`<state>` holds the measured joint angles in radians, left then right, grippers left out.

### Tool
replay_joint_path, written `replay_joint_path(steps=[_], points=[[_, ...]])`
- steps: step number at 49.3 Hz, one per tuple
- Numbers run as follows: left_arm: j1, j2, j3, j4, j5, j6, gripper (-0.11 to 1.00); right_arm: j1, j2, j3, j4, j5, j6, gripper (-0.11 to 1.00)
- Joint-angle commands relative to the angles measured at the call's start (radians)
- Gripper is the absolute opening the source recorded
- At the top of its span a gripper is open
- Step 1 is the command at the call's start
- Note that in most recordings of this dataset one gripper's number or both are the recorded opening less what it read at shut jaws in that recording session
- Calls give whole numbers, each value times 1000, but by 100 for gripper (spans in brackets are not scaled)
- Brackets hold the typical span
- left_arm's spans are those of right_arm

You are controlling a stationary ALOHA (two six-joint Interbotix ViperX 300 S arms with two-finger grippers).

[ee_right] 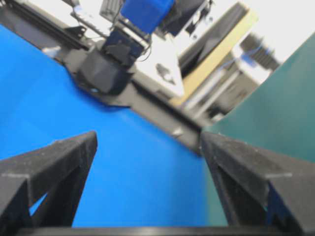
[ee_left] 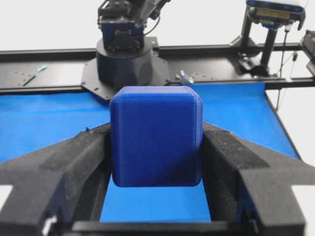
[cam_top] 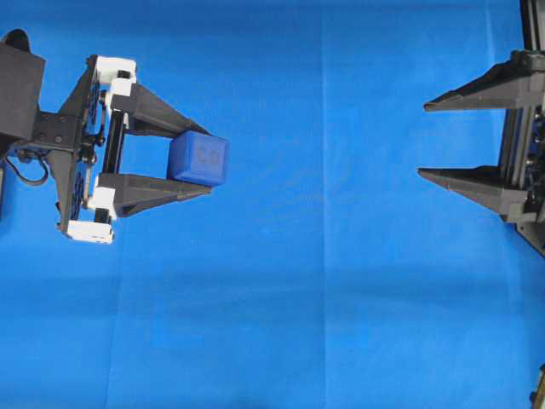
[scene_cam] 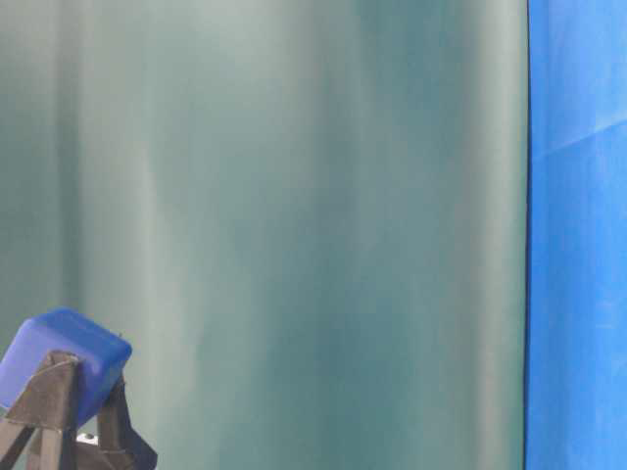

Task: Handover the blue block to the right arm after grasping it with the left arm, then place it in the designated position.
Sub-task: 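Rotate the right gripper and move it toward the held cube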

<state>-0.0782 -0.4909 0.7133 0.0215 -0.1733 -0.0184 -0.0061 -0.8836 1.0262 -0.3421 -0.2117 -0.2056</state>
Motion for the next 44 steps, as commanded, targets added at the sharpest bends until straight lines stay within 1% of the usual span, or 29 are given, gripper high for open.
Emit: replay_joint_path(steps=[1,9,17,20,22,44], points=[[3,-37,-12,-2,-14,-2,46,-3,2,-32,-66,-9,-41,97],[3,-38,-12,-3,-14,-2,46,-2,5,-35,-219,-41,-167,97],[5,-38,-12,-3,-14,-2,46,3,11,-35,-342,-74,-259,97],[3,-37,-12,-3,-14,-2,46,8,12,-35,-371,-72,-276,97],[3,-37,-12,-3,-14,-2,46,9,12,-35,-379,-72,-279,97],[5,-38,-11,-3,-14,-5,46,9,20,-40,-380,-77,-285,97]])
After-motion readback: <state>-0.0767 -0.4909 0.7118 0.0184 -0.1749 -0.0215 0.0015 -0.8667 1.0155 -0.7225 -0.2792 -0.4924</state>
